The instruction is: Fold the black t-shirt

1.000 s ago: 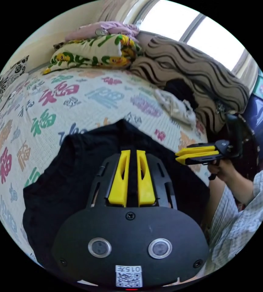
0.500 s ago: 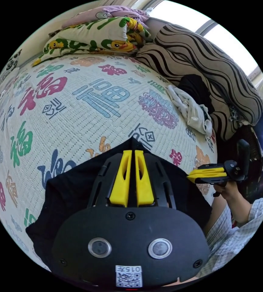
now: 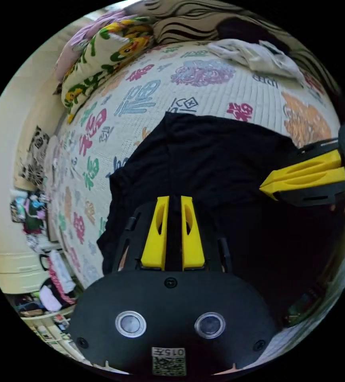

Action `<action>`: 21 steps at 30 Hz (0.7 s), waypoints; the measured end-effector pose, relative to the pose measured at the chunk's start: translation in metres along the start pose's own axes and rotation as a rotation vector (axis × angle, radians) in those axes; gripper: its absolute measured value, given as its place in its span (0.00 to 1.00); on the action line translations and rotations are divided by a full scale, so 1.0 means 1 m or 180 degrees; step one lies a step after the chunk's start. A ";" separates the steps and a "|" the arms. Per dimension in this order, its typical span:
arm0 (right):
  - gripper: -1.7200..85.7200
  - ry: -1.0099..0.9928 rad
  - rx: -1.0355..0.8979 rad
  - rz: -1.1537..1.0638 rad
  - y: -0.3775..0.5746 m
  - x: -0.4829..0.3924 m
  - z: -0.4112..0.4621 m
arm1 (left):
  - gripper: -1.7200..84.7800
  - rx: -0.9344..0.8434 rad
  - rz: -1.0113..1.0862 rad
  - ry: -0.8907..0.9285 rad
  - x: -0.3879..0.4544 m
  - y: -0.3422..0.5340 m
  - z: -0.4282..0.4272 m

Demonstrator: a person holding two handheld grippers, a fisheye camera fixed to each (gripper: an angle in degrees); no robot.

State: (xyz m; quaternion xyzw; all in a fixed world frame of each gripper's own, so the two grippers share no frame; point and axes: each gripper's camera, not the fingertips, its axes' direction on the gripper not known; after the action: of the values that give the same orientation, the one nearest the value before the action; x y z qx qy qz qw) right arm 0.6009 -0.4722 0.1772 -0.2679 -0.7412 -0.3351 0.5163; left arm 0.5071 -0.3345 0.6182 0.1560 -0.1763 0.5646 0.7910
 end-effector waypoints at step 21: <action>0.01 0.0250 -0.0022 -0.0686 -0.082 -0.087 0.176 | 0.12 0.0237 -0.0988 -0.0697 -0.054 0.313 -0.149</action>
State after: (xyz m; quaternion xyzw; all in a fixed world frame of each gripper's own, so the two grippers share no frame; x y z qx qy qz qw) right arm 0.4648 -0.3918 0.0348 -0.1751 -0.7438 -0.4015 0.5049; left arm 0.2098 -0.2148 0.4763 0.2710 -0.2141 0.4217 0.8384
